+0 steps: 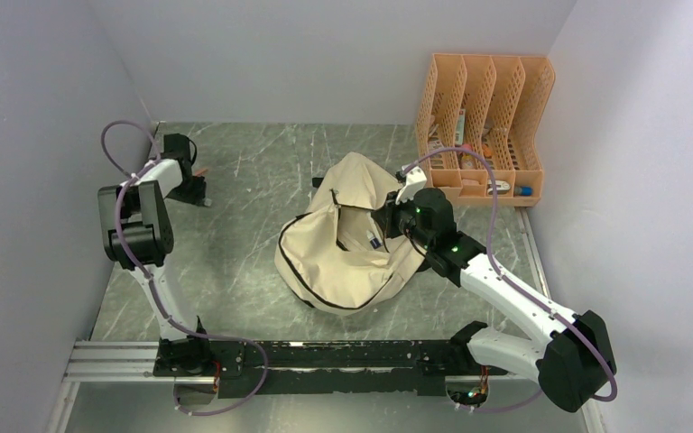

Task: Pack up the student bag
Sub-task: Move the stationery to the center of the board.

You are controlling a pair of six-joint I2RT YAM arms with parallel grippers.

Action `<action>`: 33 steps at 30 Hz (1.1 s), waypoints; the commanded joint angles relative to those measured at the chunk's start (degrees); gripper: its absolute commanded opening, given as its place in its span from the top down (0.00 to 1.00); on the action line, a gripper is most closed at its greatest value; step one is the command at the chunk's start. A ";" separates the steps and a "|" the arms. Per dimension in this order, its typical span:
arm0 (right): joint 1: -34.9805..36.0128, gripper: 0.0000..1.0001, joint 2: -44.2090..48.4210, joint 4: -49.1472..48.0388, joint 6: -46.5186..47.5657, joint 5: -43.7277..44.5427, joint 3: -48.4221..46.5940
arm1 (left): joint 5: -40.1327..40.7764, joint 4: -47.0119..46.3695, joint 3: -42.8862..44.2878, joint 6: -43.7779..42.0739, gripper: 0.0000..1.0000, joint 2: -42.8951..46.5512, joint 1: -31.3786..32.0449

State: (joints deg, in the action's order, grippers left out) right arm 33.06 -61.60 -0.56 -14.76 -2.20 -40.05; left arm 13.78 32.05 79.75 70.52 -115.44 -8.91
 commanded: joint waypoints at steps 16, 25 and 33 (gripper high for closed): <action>-0.21 1.00 -0.42 -1.20 -0.10 -1.36 0.02 | -2.55 2.12 5.39 -37.40 0.86 -6.85 15.40; -0.19 1.00 -1.42 -1.02 -0.28 -2.20 -0.81 | -5.09 3.50 6.01 -49.09 0.82 -9.74 16.11; -0.27 1.00 -0.50 -0.93 -0.44 -1.59 -0.21 | -7.74 2.94 6.05 -50.10 0.72 -10.77 16.11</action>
State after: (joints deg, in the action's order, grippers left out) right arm 33.06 -62.94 -0.82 -14.76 -3.66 -40.05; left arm 9.72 31.31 88.01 22.68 -120.92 6.87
